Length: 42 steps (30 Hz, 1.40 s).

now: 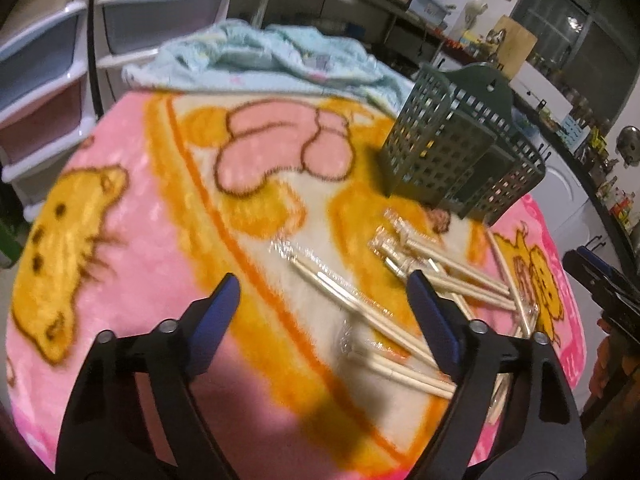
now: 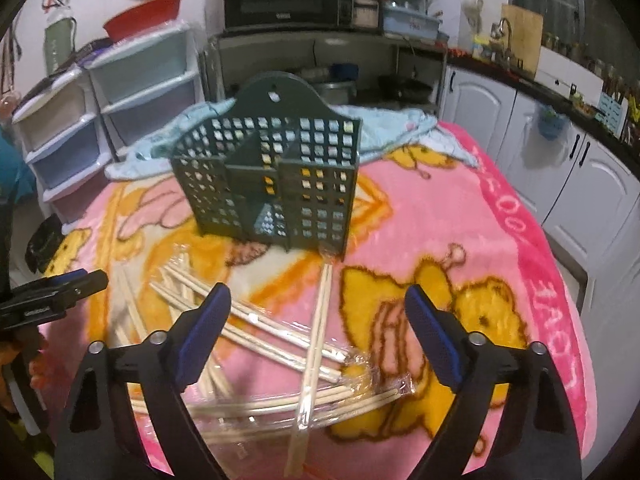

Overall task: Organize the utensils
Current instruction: 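Close the right tool on a wrapped chopstick pair while the left tool grasps another, then lift the chopsticks with both tools and carry them over the green caddy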

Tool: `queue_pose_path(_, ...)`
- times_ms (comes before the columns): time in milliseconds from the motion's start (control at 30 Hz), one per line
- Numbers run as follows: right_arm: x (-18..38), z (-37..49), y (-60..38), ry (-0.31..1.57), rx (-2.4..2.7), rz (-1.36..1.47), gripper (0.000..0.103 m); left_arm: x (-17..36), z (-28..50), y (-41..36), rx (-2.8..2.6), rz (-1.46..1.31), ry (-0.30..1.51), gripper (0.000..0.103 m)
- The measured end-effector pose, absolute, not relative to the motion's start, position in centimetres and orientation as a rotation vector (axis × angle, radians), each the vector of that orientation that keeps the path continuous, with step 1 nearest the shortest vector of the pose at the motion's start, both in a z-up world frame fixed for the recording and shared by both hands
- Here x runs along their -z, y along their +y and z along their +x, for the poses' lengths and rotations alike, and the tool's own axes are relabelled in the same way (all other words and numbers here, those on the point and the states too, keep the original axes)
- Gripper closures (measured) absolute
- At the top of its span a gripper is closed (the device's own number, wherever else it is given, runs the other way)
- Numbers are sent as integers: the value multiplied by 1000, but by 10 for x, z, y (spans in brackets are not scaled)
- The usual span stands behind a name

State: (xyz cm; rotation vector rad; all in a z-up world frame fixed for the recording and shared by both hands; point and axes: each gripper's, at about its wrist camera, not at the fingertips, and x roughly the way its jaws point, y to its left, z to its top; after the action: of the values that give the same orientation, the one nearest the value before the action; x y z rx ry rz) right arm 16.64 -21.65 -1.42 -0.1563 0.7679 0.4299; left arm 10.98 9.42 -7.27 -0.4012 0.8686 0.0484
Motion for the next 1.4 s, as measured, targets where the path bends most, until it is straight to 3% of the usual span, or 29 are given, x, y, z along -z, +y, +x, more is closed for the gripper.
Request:
queue_pose_path(233,37,190,-210,842,-443,-179,34,89,124,104,-36,-474,939,41)
queue_pose_path(533,65,220,-205,966,-457,-146,45,92,143,113,-46,-513,947,48)
queue_pose_path(933,85,259,-203,1096,-466,-55,61,95,156,108,-107,-386,935,77)
queue_pose_path(1133,87,272,-205,1119,-443,-43,78,96,157,112,-103,-363,921,88)
queue_pose_path(1200,86,273,-207,1121,-445,-35,91,95,157,111,-98,-352,915,92)
queue_pose_path(1267,85,274,-211,1127,-459,-8,92,95,158,113,-87,-349,910,100)
queue_pose_path(1400,80,264,-214,1112,-483,-8,93,95,159,117,-69,-357,908,100)
